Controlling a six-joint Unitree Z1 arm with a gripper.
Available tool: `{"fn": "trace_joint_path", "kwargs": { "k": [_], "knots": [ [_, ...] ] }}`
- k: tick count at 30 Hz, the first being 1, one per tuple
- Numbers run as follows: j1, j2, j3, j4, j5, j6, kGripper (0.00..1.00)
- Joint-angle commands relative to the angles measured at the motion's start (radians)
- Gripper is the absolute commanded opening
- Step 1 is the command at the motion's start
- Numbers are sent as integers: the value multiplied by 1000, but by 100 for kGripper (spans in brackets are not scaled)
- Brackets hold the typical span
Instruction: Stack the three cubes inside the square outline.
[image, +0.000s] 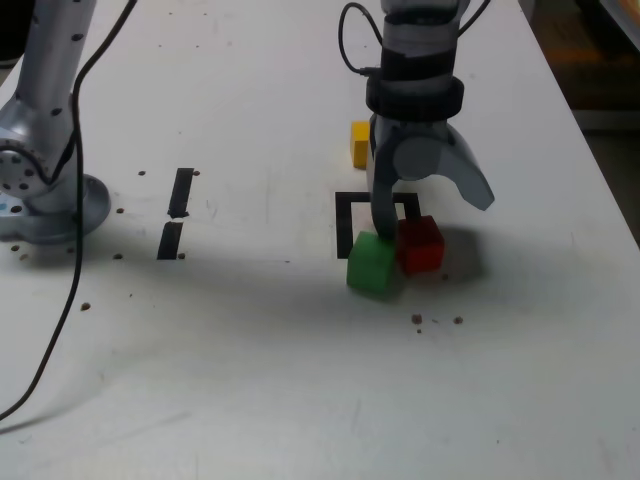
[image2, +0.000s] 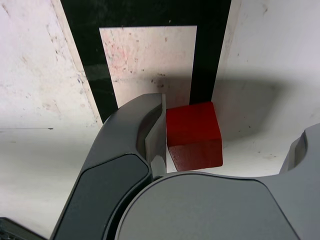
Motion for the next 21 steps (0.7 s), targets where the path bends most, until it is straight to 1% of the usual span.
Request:
{"fn": "trace_joint_path", "kwargs": {
  "k": [1,9,15,18,21],
  "knots": [
    [-11,3,3,-3,-5,-8,92],
    [-50,-1,25,-11,-23,-39,92],
    [-70,2,25,-20,-28,-58,92],
    [-73,7,25,-19,-31,-60,89],
    [-73,10,28,-17,-32,-60,83]
  ]
}}
